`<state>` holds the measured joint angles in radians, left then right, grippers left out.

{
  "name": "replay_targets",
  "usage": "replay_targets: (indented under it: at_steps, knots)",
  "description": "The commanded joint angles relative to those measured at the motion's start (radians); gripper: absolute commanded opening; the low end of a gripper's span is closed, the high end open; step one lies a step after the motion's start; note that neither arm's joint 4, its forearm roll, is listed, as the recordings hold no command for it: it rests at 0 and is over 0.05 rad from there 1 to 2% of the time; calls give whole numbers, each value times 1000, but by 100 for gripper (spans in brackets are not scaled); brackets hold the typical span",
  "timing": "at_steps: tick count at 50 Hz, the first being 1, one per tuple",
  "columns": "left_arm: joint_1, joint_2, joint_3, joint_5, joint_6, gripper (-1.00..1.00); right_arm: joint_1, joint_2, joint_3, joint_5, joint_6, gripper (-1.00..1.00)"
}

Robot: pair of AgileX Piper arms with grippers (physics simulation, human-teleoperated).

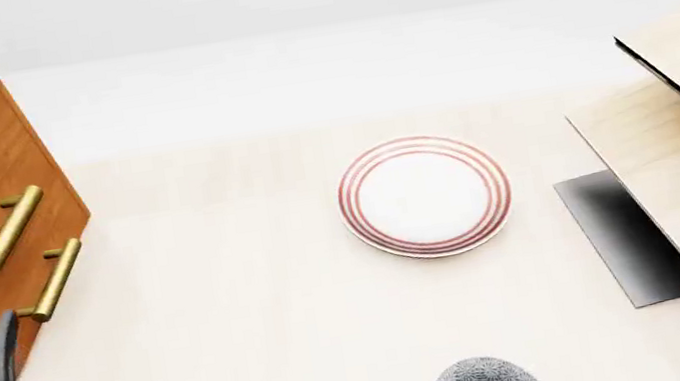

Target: Open the top drawer of the cabinet and put the bowl in it.

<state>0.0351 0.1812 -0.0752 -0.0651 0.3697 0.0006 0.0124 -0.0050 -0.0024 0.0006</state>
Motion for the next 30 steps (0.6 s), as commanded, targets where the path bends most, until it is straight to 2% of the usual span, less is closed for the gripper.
replay_targets:
  at_steps: [1,4,5,10,14,20,23,25,26,30]
  knots:
    - [21,187,-55,-106,301,100,0,-2,1,0,-1,100]
    - [23,218,-66,-120,352,100,0,-2,1,0,0,100]
    - [37,240,-46,-159,415,100,0,-3,1,0,0,100]
    - [41,297,-53,-205,526,100,0,-2,1,0,0,100]
    - [33,339,-70,-230,550,100,0,-2,1,0,0,100]
    - [89,499,-41,-415,721,100,0,-2,1,0,-1,100]
    - [94,558,-43,-476,775,100,0,-2,1,0,0,100]
    - [88,548,-72,-443,764,100,0,-2,1,0,0,100]
    - [106,567,-58,-491,812,100,0,-2,1,0,0,100]
    - [111,582,-54,-526,853,100,0,-2,1,0,0,100]
